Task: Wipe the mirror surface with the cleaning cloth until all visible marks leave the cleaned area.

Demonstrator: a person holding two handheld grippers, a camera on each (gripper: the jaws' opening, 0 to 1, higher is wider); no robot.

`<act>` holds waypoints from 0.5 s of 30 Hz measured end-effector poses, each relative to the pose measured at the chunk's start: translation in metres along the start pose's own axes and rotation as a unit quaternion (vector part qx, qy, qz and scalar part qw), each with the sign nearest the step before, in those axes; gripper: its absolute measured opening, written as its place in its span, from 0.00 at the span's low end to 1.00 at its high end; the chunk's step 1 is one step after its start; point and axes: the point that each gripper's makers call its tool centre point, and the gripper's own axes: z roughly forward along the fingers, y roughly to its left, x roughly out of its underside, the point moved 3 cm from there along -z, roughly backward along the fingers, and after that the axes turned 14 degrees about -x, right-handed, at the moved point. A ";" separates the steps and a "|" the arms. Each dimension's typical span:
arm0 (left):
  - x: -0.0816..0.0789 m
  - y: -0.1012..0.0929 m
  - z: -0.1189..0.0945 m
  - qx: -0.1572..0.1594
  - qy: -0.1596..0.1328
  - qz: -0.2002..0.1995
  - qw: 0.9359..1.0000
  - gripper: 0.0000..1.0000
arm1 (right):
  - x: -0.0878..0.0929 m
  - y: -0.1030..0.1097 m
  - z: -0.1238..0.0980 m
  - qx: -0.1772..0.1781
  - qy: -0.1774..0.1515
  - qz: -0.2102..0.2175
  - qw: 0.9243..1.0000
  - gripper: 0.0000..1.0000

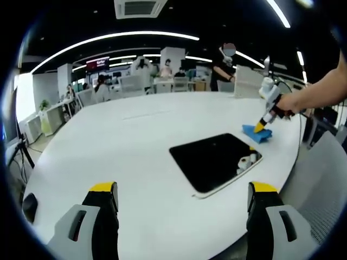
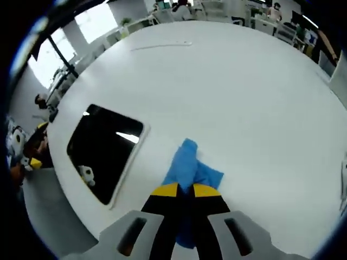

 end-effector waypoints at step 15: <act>0.001 0.001 0.001 0.000 0.002 -0.006 1.000 1.00 | -0.019 0.000 -0.043 0.015 -0.114 -0.117 0.986 0.83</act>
